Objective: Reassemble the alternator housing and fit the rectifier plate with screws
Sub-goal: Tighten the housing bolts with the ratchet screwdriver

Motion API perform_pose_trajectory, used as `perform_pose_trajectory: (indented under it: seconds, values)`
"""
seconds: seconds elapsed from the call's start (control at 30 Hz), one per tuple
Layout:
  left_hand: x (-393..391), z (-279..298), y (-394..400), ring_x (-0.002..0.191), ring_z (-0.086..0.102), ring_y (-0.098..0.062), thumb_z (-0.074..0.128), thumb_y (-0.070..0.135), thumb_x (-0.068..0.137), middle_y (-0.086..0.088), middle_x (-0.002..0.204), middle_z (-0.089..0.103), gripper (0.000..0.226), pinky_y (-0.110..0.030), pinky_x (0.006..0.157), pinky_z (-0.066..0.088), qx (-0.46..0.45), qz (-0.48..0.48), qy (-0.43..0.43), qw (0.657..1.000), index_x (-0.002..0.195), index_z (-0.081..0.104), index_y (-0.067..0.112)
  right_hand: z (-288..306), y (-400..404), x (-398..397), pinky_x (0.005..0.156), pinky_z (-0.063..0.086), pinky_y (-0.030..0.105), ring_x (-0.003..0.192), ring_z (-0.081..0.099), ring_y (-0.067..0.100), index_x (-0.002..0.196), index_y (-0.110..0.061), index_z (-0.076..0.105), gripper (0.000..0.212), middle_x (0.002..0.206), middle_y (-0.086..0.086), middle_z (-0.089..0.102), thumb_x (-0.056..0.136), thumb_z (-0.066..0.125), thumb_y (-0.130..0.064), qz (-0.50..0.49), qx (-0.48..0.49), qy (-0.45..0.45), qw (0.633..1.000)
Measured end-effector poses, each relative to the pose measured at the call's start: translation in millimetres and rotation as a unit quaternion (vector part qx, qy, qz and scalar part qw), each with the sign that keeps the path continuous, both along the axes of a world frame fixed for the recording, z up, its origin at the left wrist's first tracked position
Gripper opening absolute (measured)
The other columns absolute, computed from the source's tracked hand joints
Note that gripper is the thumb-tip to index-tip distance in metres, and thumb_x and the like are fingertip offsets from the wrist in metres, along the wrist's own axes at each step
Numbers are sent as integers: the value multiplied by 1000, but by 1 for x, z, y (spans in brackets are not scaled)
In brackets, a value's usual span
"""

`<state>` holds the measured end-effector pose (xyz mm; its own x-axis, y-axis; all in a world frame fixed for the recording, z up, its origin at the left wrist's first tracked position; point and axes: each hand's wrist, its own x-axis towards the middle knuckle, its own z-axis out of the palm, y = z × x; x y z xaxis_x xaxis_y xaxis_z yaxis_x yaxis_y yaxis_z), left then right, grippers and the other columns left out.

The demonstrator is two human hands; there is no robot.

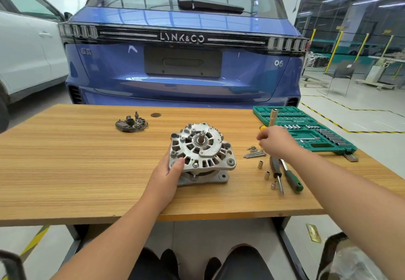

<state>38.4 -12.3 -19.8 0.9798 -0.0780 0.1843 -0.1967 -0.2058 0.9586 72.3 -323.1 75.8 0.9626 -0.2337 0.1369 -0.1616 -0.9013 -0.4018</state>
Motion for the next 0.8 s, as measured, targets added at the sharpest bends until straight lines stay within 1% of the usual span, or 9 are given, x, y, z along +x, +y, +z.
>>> perform_pose_trajectory:
  seconds: [0.07,0.1,0.17,0.3,0.4,0.53,0.63,0.7,0.8]
  values:
    - [0,0,1,113,59,9,41,73,80,32,119,67,69,-22,87,44,-1,3,-1,1000,141,53,42,-15,-19,10,81,55,33,100,62,24,119,-18,71,34,118,7,67,94,52,-2,5,-138,104,985]
    - [0,-1,1,111,58,13,41,73,80,34,118,66,68,-21,86,44,-2,3,-1,1000,140,54,43,-22,-23,11,76,55,32,100,63,24,121,-20,69,37,119,6,66,94,51,-2,16,-203,136,970]
    - [-1,-1,1,111,58,13,41,74,80,35,118,65,65,-20,86,43,-3,1,3,1000,136,55,45,-31,-26,16,71,55,32,96,63,25,120,-22,66,36,119,7,64,93,50,-3,42,-283,152,946]
    - [0,-1,1,111,57,13,39,73,81,35,118,65,59,-20,87,43,-3,2,0,1000,131,57,47,-40,-26,27,73,56,35,88,62,23,107,-19,68,22,105,5,65,97,49,-11,69,-307,159,936]
    - [1,-2,1,110,57,15,38,72,81,34,117,66,63,-21,88,43,-1,8,-5,1000,134,58,43,-45,-27,32,68,51,33,90,61,22,110,-19,66,22,103,4,62,99,49,-12,76,-323,161,930]
    - [1,-2,1,108,59,13,39,71,81,32,115,68,57,-22,86,44,-9,3,-5,1000,128,60,45,-47,-29,35,69,50,32,93,60,22,112,-20,67,26,105,4,60,96,50,-9,83,-324,159,929]
    - [1,-1,1,108,60,11,40,71,81,31,117,68,56,-22,87,44,-21,4,1,1000,128,60,47,-46,-32,34,81,56,35,100,61,23,116,-20,68,29,114,4,62,95,51,-8,93,-312,165,931]
    - [1,0,1,107,60,11,39,71,80,31,115,68,56,-22,85,44,-26,10,4,1000,126,61,47,-46,-35,34,87,56,35,102,61,22,116,-21,69,27,116,4,63,97,53,-11,99,-311,168,930]
    - [-1,1,0,105,58,16,35,74,80,35,113,67,60,-20,83,43,-27,22,2,999,126,61,45,-47,-38,33,85,56,34,97,60,20,114,-21,66,21,112,2,63,100,53,-14,108,-330,170,922]
